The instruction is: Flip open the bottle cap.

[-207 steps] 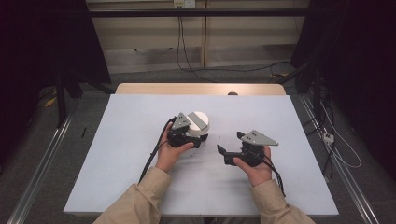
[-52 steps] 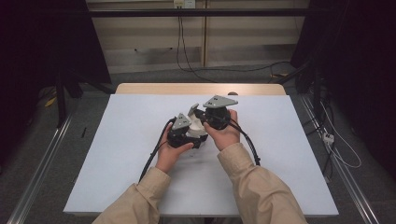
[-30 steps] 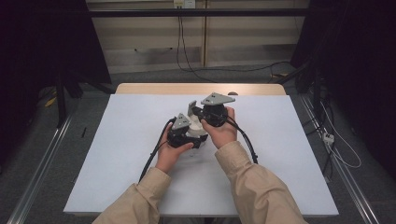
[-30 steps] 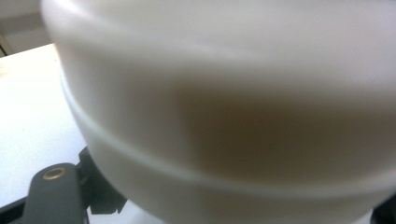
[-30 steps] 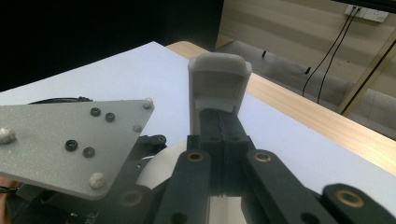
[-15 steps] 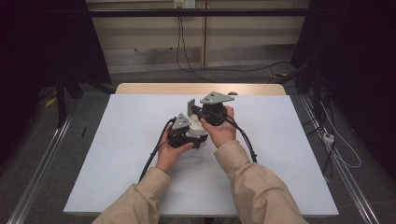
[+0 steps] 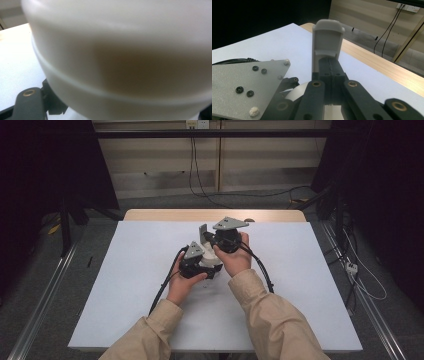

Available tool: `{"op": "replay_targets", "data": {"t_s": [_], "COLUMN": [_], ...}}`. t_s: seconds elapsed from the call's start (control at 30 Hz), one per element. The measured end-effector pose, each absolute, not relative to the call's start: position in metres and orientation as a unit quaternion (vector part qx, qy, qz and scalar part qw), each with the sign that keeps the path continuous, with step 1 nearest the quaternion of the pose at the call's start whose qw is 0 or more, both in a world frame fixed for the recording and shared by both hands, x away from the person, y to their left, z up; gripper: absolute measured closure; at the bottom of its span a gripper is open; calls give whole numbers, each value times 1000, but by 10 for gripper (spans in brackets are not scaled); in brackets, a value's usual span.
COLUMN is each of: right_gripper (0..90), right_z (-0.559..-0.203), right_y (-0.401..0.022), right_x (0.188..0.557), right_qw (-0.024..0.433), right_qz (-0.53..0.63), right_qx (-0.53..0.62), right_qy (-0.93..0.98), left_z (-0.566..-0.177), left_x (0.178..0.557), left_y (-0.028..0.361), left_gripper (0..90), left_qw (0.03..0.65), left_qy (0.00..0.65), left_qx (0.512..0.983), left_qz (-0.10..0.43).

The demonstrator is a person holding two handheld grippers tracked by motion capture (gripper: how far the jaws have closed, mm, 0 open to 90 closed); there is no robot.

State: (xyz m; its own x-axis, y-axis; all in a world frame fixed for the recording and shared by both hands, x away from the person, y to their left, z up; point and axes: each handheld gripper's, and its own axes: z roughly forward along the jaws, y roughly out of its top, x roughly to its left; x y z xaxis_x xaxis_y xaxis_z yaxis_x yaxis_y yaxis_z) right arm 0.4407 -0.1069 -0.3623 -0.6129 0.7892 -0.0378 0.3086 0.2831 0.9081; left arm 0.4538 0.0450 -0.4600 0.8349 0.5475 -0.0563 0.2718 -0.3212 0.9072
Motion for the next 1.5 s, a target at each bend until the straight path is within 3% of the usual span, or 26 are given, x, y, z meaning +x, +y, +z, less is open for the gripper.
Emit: {"op": "replay_targets", "data": {"t_s": [1.5], "right_gripper": [900], "right_z": [-366], "right_y": [-104], "right_x": [452], "right_qw": [246], "right_qz": [481], "right_qx": [364], "right_qy": [759], "left_z": [-461], "left_x": [454], "left_y": [45], "left_gripper": [184], "left_qw": [524], "left_qy": [254], "left_qx": [802], "left_qz": [132]}}
